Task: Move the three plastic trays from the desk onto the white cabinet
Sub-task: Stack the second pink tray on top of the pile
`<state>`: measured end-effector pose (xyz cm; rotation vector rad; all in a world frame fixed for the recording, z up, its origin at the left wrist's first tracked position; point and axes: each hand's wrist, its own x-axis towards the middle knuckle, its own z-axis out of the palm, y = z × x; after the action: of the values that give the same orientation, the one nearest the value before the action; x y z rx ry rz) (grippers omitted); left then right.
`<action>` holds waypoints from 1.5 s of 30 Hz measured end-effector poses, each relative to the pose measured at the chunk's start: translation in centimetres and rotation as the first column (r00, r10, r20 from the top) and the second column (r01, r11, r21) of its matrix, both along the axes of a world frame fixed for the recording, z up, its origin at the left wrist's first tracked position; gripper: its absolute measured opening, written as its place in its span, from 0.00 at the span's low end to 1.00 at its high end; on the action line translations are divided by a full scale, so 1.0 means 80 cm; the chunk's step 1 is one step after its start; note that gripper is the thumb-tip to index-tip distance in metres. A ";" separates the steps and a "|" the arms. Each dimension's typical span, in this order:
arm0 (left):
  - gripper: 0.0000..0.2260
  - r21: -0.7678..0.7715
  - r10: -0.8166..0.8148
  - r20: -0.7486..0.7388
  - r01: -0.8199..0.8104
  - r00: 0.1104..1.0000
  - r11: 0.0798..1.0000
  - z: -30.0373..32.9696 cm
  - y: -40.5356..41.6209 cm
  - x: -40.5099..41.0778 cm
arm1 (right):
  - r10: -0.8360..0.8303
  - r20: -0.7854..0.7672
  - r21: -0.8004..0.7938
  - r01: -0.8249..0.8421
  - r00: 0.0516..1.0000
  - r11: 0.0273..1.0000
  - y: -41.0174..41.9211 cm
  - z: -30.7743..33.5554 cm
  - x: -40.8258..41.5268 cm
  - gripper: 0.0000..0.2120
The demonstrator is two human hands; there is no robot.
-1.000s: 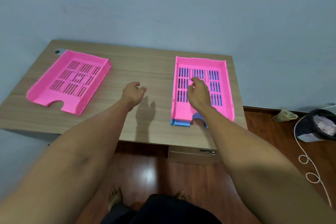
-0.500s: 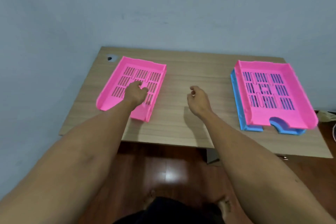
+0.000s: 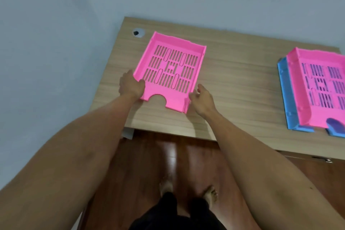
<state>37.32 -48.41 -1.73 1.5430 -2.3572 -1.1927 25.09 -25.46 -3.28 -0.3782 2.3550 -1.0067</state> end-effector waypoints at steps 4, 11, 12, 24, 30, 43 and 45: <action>0.27 0.034 0.022 0.009 -0.022 1.000 0.999 -0.002 -0.001 0.010 | 0.014 0.023 0.020 -0.014 1.000 1.000 -0.017 -0.021 0.004 0.17; 0.19 0.074 -0.008 0.002 0.008 1.000 0.997 -0.035 0.011 0.029 | -0.097 0.000 0.071 0.097 0.995 0.993 -0.018 -0.045 -0.015 0.17; 0.18 0.090 -0.006 -0.027 0.008 1.000 0.996 -0.038 0.014 0.030 | -0.111 -0.005 0.075 0.111 0.994 0.991 -0.019 -0.047 -0.018 0.17; 0.17 0.170 0.048 -0.165 -0.019 0.985 0.985 0.002 0.028 0.001 | -0.202 -0.016 -0.015 0.202 0.979 0.979 0.000 0.003 -0.031 0.19; 0.20 0.100 -0.027 -0.235 0.051 0.972 0.994 0.042 0.071 -0.036 | -0.258 -0.078 -0.070 0.253 0.963 0.965 0.054 0.040 -0.060 0.20; 0.22 -0.036 -0.161 -0.334 0.159 0.928 0.987 0.110 0.265 -0.161 | -0.337 -0.192 -0.121 0.319 0.922 0.940 0.261 0.113 -0.183 0.21; 0.22 -0.035 -0.143 -0.355 0.140 0.924 0.990 0.115 0.309 -0.187 | -0.345 -0.242 -0.124 0.323 0.907 0.938 0.303 0.119 -0.207 0.22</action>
<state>22.40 -23.69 7.50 1.0542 -2.2521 -1.3553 8.51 -1.22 6.25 -0.1416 2.6844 -1.2808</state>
